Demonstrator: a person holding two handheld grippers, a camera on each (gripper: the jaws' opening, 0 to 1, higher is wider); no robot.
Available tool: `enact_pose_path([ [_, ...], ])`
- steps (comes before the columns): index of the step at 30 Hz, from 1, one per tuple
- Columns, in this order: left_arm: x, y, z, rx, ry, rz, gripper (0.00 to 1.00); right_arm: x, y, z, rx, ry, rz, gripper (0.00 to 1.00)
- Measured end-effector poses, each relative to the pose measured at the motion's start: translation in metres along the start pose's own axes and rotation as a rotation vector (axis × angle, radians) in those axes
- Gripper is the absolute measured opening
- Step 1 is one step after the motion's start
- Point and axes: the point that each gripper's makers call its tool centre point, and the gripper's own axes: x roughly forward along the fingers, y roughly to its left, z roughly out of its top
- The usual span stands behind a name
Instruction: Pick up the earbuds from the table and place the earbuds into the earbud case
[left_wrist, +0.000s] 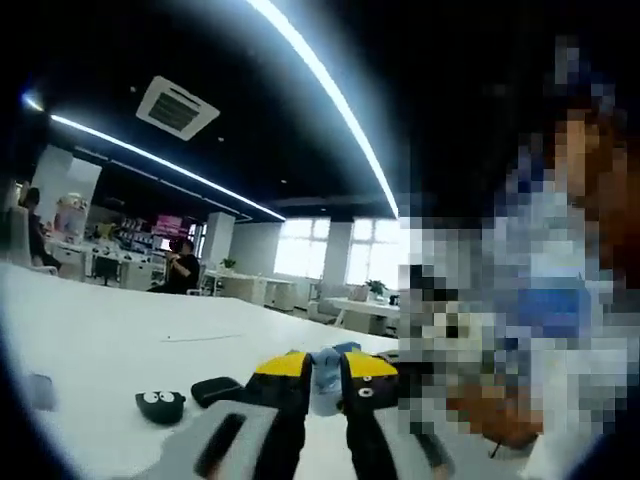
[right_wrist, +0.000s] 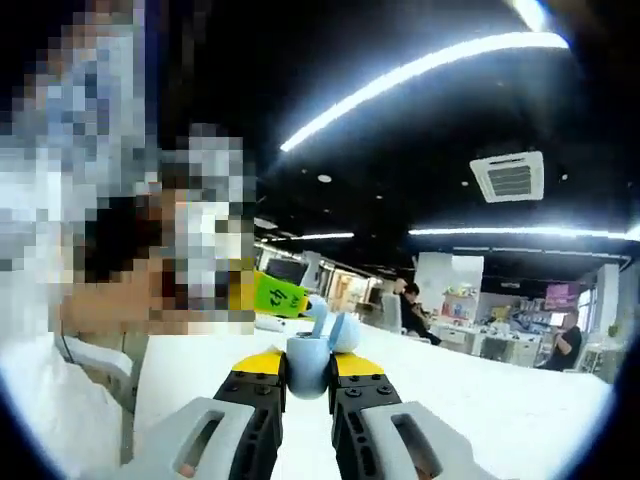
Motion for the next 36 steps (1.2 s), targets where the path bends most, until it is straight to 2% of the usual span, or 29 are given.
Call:
enact_pose_path([
  [1, 0.0, 0.0, 0.001, 0.001, -0.011, 0.014, 0.14, 0.001, 0.0, 0.001, -0.023, -0.007, -0.029, 0.15],
  [2, 0.0, 0.001, 0.001, 0.011, -0.019, 0.031, 0.14, 0.001, -0.005, 0.003, -0.069, -0.014, -0.089, 0.15],
  [4, 0.0, 0.001, 0.004, 0.013, -0.05, 0.056, 0.14, 0.003, -0.003, 0.005, -0.141, -0.012, -0.13, 0.15],
  [5, 0.0, 0.002, 0.005, 0.006, -0.054, 0.054, 0.12, 0.003, -0.002, 0.006, -0.162, -0.017, -0.152, 0.15],
  [6, 0.0, -0.001, 0.005, -0.012, -0.056, 0.037, 0.03, 0.003, -0.001, 0.008, -0.185, -0.022, -0.166, 0.15],
  [7, 0.0, -0.002, 0.007, -0.014, -0.073, 0.042, 0.03, 0.004, -0.001, 0.009, -0.228, -0.017, -0.186, 0.15],
  [9, -0.001, 0.0, 0.007, -0.011, -0.075, 0.051, 0.04, 0.006, 0.007, 0.006, -0.249, -0.007, -0.171, 0.15],
  [12, -0.002, -0.002, 0.006, -0.013, -0.059, 0.016, 0.04, 0.007, 0.007, 0.004, -0.256, -0.005, -0.168, 0.15],
  [15, -0.007, 0.009, 0.003, 0.008, -0.05, 0.006, 0.04, 0.009, -0.002, -0.008, -0.203, 0.0, -0.166, 0.15],
  [16, -0.009, 0.021, -0.001, 0.015, -0.047, 0.009, 0.04, 0.01, -0.007, -0.023, -0.167, 0.034, -0.168, 0.15],
  [17, -0.014, 0.047, -0.015, -0.003, 0.007, 0.071, 0.04, 0.01, -0.013, -0.04, -0.112, 0.075, -0.172, 0.15],
  [18, -0.018, 0.06, -0.024, -0.04, 0.032, 0.098, 0.05, 0.008, -0.021, -0.051, -0.066, 0.085, -0.191, 0.15],
  [19, -0.024, 0.071, -0.035, -0.058, 0.055, 0.1, 0.07, 0.004, -0.028, -0.062, 0.018, 0.081, -0.203, 0.15],
  [20, -0.031, 0.081, -0.048, -0.047, 0.099, 0.114, 0.08, 0.002, -0.032, -0.067, 0.068, 0.078, -0.214, 0.15],
  [21, -0.039, 0.088, -0.06, -0.021, 0.142, 0.147, 0.14, 0.0, -0.038, -0.073, 0.174, 0.089, -0.223, 0.15],
  [22, -0.044, 0.087, -0.07, -0.022, 0.161, 0.136, 0.21, -0.002, -0.046, -0.065, 0.144, 0.053, -0.243, 0.15],
  [23, -0.051, 0.088, -0.076, -0.069, 0.165, 0.148, 0.27, -0.002, -0.047, -0.064, 0.136, 0.052, -0.241, 0.15],
  [24, -0.058, 0.093, -0.075, -0.084, 0.118, 0.173, 0.32, -0.001, -0.045, -0.066, 0.143, 0.057, -0.234, 0.15],
  [25, -0.064, 0.096, -0.071, -0.095, 0.087, 0.182, 0.34, 0.0, -0.042, -0.069, 0.172, 0.06, -0.218, 0.15],
  [27, -0.068, 0.105, -0.061, -0.101, -0.019, 0.238, 0.34, 0.002, -0.04, -0.07, 0.18, 0.068, -0.213, 0.15],
  [28, -0.063, 0.096, -0.064, -0.18, -0.056, 0.213, 0.34, 0.003, -0.039, -0.071, 0.173, 0.075, -0.21, 0.15],
  [29, -0.058, 0.093, -0.075, -0.226, -0.068, 0.254, 0.33, 0.002, -0.039, -0.071, 0.17, 0.077, -0.209, 0.15],
  [30, -0.056, 0.097, -0.086, -0.21, -0.013, 0.312, 0.31, 0.002, -0.038, -0.071, 0.17, 0.078, -0.208, 0.15],
  [31, -0.047, 0.089, -0.087, -0.103, 0.034, 0.309, 0.29, 0.002, -0.038, -0.072, 0.174, 0.083, -0.208, 0.15],
  [32, -0.037, 0.082, -0.076, -0.066, -0.025, 0.285, 0.28, 0.003, -0.038, -0.073, 0.176, 0.088, -0.208, 0.15],
  [33, -0.033, 0.086, -0.079, -0.055, -0.019, 0.324, 0.26, 0.003, -0.038, -0.074, 0.176, 0.091, -0.205, 0.15],
  [34, -0.027, 0.087, -0.087, -0.055, 0.027, 0.32, 0.26, 0.003, -0.037, -0.075, 0.183, 0.096, -0.202, 0.15],
  [35, -0.022, 0.088, -0.091, -0.086, 0.04, 0.311, 0.26, 0.002, -0.037, -0.076, 0.19, 0.096, -0.199, 0.15],
  [36, -0.018, 0.088, -0.089, -0.1, 0.026, 0.291, 0.24, 0.002, -0.037, -0.075, 0.194, 0.094, -0.196, 0.15],
])
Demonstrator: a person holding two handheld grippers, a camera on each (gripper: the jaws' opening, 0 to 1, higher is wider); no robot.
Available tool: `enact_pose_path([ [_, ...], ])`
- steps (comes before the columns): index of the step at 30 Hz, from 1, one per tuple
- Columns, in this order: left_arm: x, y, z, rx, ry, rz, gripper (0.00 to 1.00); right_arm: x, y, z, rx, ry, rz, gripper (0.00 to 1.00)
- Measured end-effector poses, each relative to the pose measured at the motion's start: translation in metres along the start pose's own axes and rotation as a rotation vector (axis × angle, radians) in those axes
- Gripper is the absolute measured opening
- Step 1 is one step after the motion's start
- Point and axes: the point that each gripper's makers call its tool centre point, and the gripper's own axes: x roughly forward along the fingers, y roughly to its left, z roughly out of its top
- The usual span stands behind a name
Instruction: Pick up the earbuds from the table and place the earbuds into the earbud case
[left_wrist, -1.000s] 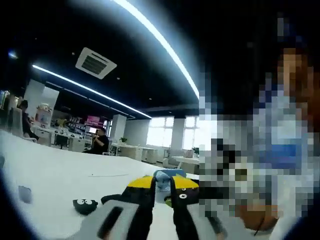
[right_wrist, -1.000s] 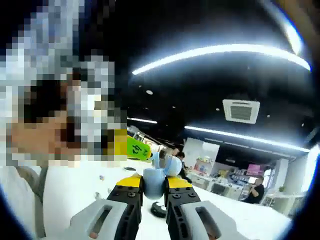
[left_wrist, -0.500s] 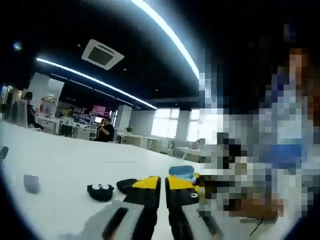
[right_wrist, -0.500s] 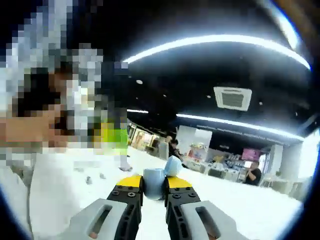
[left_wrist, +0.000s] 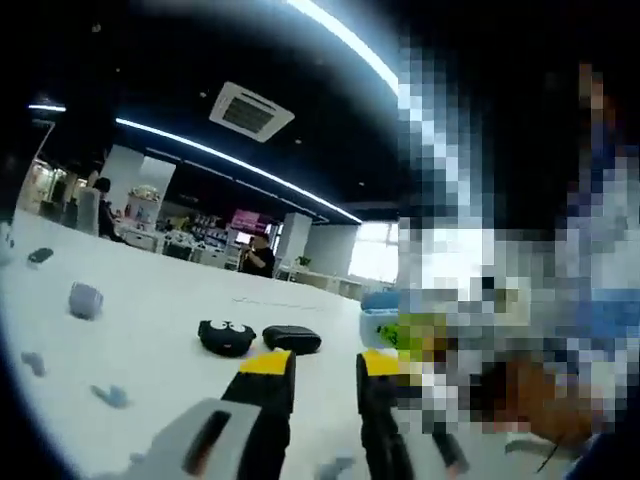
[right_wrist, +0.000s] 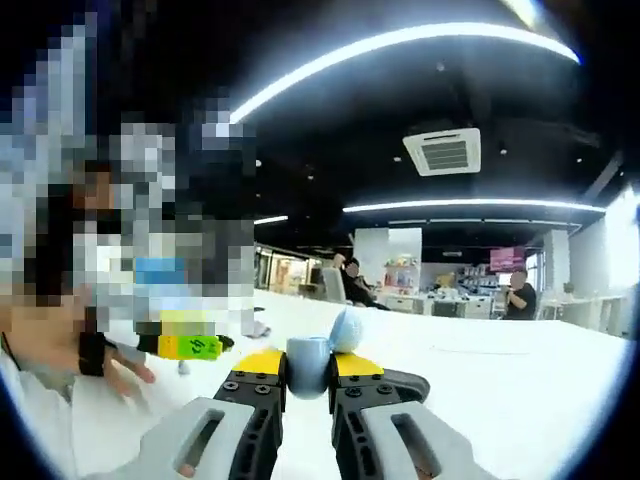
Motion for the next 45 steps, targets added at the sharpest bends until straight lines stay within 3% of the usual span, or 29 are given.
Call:
enact_pose_path([
  [2, 0.0, -0.001, 0.005, 0.006, -0.011, -0.01, 0.24, -0.002, -0.003, 0.001, 0.01, -0.004, -0.001, 0.15],
  [4, -0.004, -0.004, 0.014, 0.106, 0.005, -0.05, 0.24, -0.004, -0.009, 0.003, 0.059, -0.024, -0.014, 0.15],
  [5, -0.005, -0.005, 0.015, 0.13, 0.029, -0.06, 0.24, -0.005, -0.013, 0.004, 0.063, -0.026, -0.018, 0.15],
  [8, -0.006, -0.001, 0.022, 0.31, 0.162, -0.081, 0.25, -0.008, -0.025, 0.008, 0.058, -0.015, -0.025, 0.15],
  [10, -0.005, -0.001, 0.029, 0.338, 0.195, -0.097, 0.25, -0.011, -0.029, 0.017, 0.069, -0.017, -0.012, 0.15],
  [12, -0.003, -0.008, 0.032, 0.311, 0.251, -0.164, 0.26, -0.018, -0.034, 0.031, 0.051, -0.017, -0.01, 0.15],
  [13, 0.0, -0.006, 0.037, 0.318, 0.259, -0.158, 0.27, -0.022, -0.037, 0.038, 0.043, -0.014, -0.004, 0.15],
  [17, 0.009, -0.014, 0.035, 0.456, 0.362, -0.227, 0.3, -0.044, -0.059, 0.063, 0.029, -0.011, -0.038, 0.15],
  [20, 0.02, -0.02, 0.032, 0.469, 0.397, -0.264, 0.31, -0.057, -0.073, 0.069, 0.03, 0.004, -0.069, 0.15],
  [26, 0.043, -0.017, 0.015, 0.603, 0.541, -0.312, 0.31, -0.072, -0.087, 0.069, 0.032, 0.07, -0.107, 0.15],
  [28, 0.052, -0.022, 0.008, 0.677, 0.59, -0.372, 0.3, -0.075, -0.089, 0.071, 0.029, 0.071, -0.113, 0.15],
  [30, 0.061, -0.033, 0.001, 0.76, 0.596, -0.436, 0.29, -0.078, -0.091, 0.073, 0.027, 0.074, -0.114, 0.15],
  [33, 0.076, -0.036, -0.018, 0.846, 0.654, -0.472, 0.3, -0.078, -0.088, 0.072, 0.021, 0.081, -0.103, 0.15],
  [35, 0.085, -0.042, -0.029, 0.866, 0.667, -0.52, 0.29, -0.077, -0.086, 0.07, 0.013, 0.092, -0.091, 0.15],
  [38, 0.1, -0.04, -0.043, 0.875, 0.694, -0.528, 0.27, -0.077, -0.084, 0.068, 0.01, 0.101, -0.085, 0.15],
  [43, 0.13, -0.035, -0.067, 0.855, 0.694, -0.582, 0.26, -0.079, -0.085, 0.069, 0.012, 0.098, -0.083, 0.15],
  [44, 0.133, -0.044, -0.068, 0.856, 0.646, -0.644, 0.24, -0.08, -0.086, 0.07, 0.011, 0.097, -0.086, 0.15],
  [45, 0.134, -0.042, -0.07, 0.839, 0.655, -0.641, 0.24, -0.08, -0.087, 0.07, 0.012, 0.095, -0.087, 0.15],
])
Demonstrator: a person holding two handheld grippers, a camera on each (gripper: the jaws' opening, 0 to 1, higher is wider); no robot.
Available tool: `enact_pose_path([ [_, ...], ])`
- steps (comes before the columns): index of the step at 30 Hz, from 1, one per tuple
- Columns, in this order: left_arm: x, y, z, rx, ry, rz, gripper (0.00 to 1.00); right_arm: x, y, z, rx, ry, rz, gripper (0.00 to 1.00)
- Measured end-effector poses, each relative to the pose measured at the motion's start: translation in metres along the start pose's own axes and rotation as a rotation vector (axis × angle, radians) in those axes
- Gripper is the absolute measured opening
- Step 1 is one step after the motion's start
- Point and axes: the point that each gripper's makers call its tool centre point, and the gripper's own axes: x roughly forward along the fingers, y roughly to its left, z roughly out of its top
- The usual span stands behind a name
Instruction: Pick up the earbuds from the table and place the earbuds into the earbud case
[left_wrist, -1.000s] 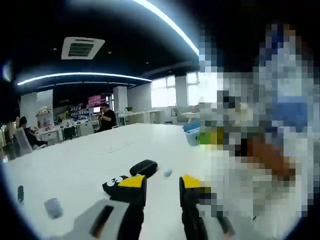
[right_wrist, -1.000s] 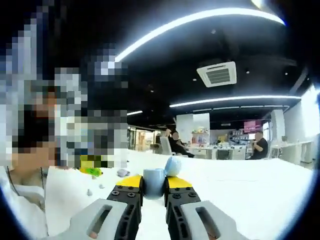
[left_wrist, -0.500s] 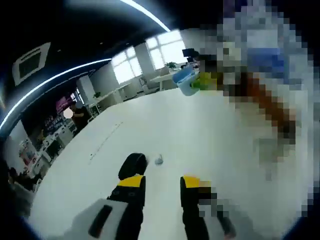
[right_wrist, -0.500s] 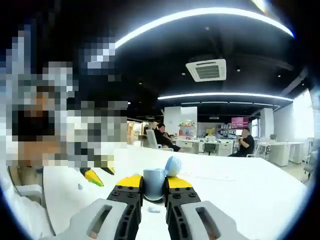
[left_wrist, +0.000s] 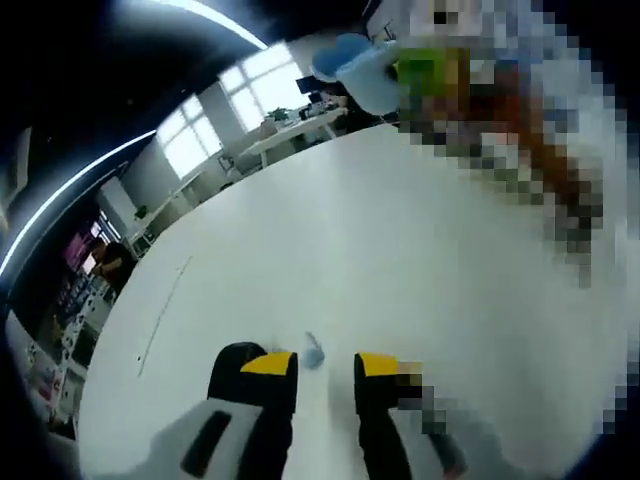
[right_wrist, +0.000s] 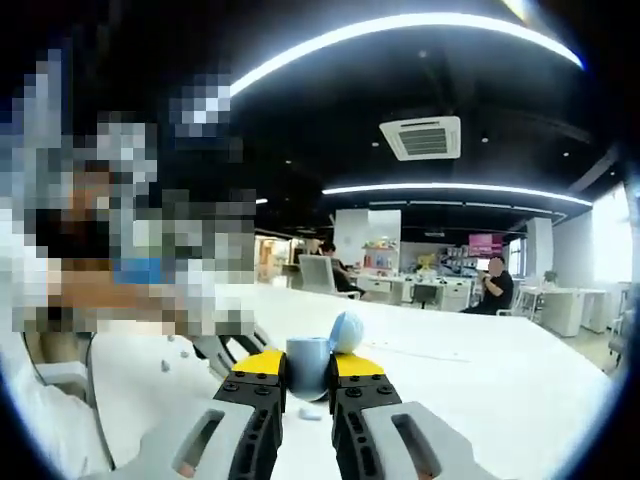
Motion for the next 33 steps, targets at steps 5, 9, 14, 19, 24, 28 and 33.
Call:
enact_pose_path([
  [5, 0.016, 0.009, -0.008, 0.021, 0.034, -0.009, 0.24, 0.001, 0.003, -0.001, -0.001, 0.003, 0.009, 0.15],
  [9, 0.028, 0.009, -0.015, 0.013, 0.044, -0.044, 0.18, 0.002, 0.005, -0.001, -0.003, 0.004, 0.017, 0.15],
  [14, 0.032, 0.015, -0.018, -0.052, 0.026, -0.047, 0.14, 0.001, 0.002, -0.002, 0.007, 0.002, 0.007, 0.15],
  [19, 0.031, 0.018, -0.019, -0.165, 0.0, -0.046, 0.14, 0.003, 0.001, -0.004, 0.013, 0.005, 0.011, 0.15],
  [24, 0.022, 0.023, -0.009, -0.29, -0.092, -0.038, 0.03, 0.006, 0.004, -0.008, 0.003, 0.018, 0.026, 0.15],
  [28, -0.01, 0.029, -0.001, -0.391, -0.139, -0.02, 0.03, 0.008, 0.002, -0.013, -0.012, 0.028, 0.031, 0.15],
  [33, -0.032, 0.033, -0.021, -0.281, -0.039, 0.008, 0.05, 0.008, 0.001, -0.017, -0.005, 0.046, 0.029, 0.15],
])
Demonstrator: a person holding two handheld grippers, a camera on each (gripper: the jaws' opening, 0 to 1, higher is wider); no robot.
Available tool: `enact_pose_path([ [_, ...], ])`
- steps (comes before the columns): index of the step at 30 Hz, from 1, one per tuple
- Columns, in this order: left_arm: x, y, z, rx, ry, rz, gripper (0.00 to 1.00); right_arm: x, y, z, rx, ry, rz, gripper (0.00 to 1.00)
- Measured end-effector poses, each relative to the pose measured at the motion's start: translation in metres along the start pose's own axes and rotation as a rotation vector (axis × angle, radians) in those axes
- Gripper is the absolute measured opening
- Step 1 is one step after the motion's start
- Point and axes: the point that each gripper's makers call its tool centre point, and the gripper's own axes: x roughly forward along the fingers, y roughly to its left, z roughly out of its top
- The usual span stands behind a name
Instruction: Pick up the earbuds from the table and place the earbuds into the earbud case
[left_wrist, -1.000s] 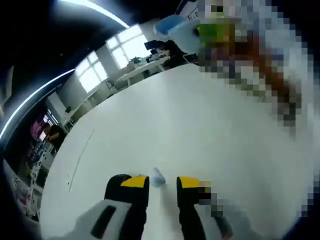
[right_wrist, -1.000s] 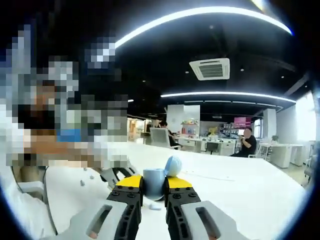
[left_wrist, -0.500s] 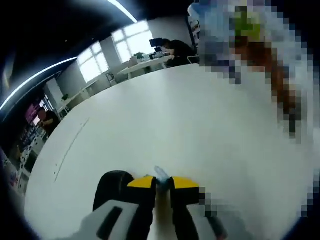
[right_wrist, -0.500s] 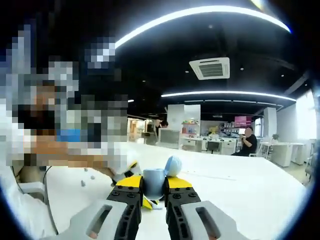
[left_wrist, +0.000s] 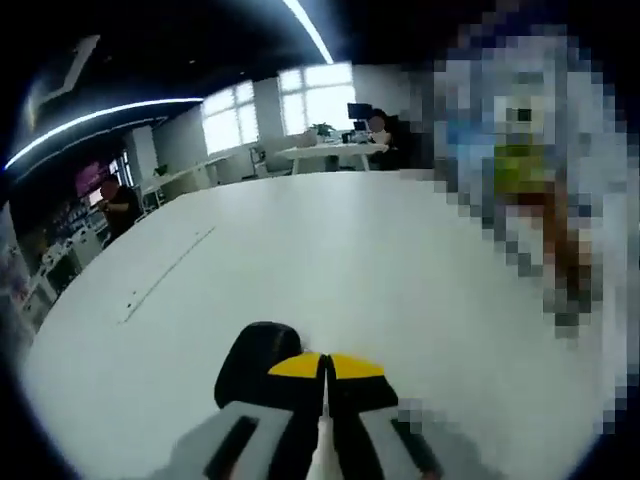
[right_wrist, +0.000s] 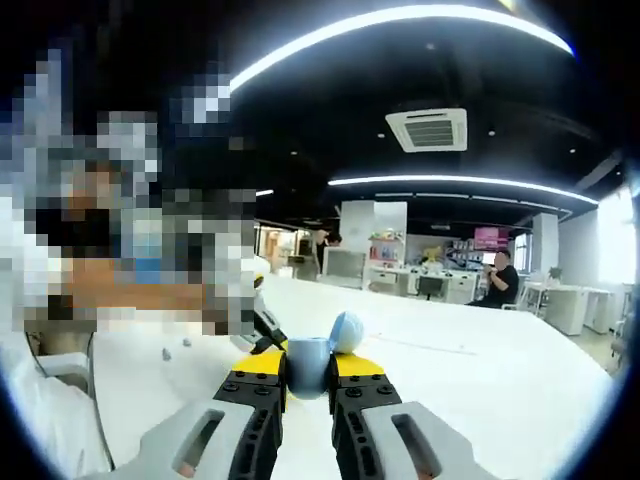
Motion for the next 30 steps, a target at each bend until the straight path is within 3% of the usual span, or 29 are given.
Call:
enact_pose_path([
  [4, -0.011, -0.005, -0.019, 0.065, 0.053, -0.013, 0.19, 0.003, 0.003, -0.001, -0.004, 0.006, 0.01, 0.15],
  [6, -0.006, -0.005, -0.029, 0.103, 0.091, -0.011, 0.22, 0.005, 0.005, -0.003, -0.005, 0.012, 0.017, 0.15],
  [8, 0.002, -0.004, -0.033, 0.062, 0.101, -0.009, 0.25, 0.006, 0.006, -0.004, -0.008, 0.017, 0.021, 0.15],
  [10, 0.012, -0.003, -0.033, -0.019, 0.088, -0.008, 0.24, 0.005, 0.007, -0.004, -0.011, 0.02, 0.022, 0.15],
  [14, 0.026, -0.005, -0.031, -0.013, 0.072, -0.01, 0.15, 0.005, 0.008, -0.005, -0.016, 0.025, 0.024, 0.15],
  [19, 0.022, -0.001, -0.032, -0.008, 0.057, 0.014, 0.15, 0.004, 0.007, -0.005, -0.015, 0.023, 0.024, 0.15],
  [21, 0.018, 0.003, -0.03, -0.004, 0.034, 0.037, 0.13, 0.005, 0.008, -0.006, -0.013, 0.024, 0.027, 0.15],
  [22, 0.015, 0.004, -0.025, 0.002, 0.008, 0.037, 0.03, 0.005, 0.009, -0.006, -0.014, 0.026, 0.031, 0.15],
  [23, 0.007, 0.005, -0.018, 0.02, -0.031, 0.059, 0.03, 0.005, 0.01, -0.007, -0.017, 0.03, 0.035, 0.15],
  [24, -0.002, 0.007, -0.015, 0.063, -0.033, 0.077, 0.03, 0.006, 0.012, -0.008, -0.026, 0.034, 0.039, 0.15],
  [26, -0.008, 0.002, -0.022, 0.125, 0.024, 0.094, 0.03, 0.007, 0.012, -0.01, -0.034, 0.042, 0.042, 0.15],
  [30, -0.018, -0.001, -0.021, 0.102, 0.024, 0.09, 0.04, 0.009, 0.011, -0.012, -0.028, 0.049, 0.038, 0.15],
])
